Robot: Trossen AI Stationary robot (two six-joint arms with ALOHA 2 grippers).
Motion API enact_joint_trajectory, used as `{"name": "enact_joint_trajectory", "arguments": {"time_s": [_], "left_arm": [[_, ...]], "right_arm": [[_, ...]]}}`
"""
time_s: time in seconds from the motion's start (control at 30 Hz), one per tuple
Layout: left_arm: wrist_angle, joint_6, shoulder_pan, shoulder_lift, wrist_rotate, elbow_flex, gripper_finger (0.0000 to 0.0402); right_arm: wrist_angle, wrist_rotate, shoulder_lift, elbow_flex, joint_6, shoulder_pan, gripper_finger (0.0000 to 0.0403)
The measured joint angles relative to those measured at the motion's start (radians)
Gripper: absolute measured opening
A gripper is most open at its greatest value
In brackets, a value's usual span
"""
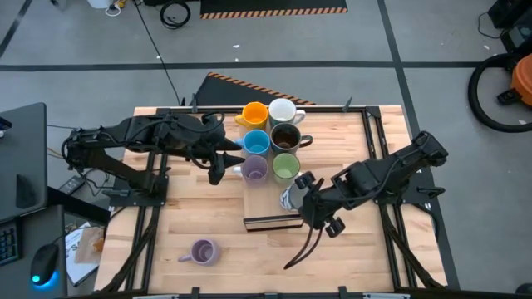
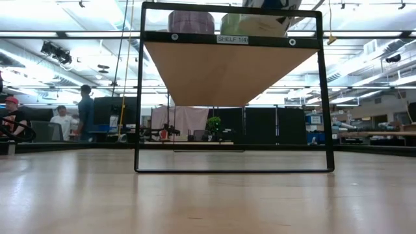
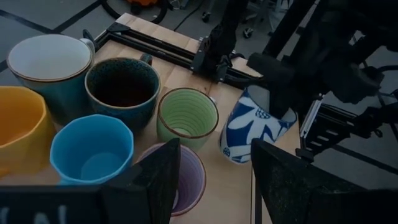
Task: Place coffee mugs
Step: Put the blue patterned mug on the shelf
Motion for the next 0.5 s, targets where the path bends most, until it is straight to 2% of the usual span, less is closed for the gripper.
{"name": "enact_joint_trajectory", "arguments": {"time_s": [0.5], "left_arm": [[0.000, -0.008, 0.000, 0.000, 0.019, 0.000, 0.0204]], "right_arm": [[0.031, -0.022, 0.004, -0.076, 0.005, 0.000, 0.0040]]}}
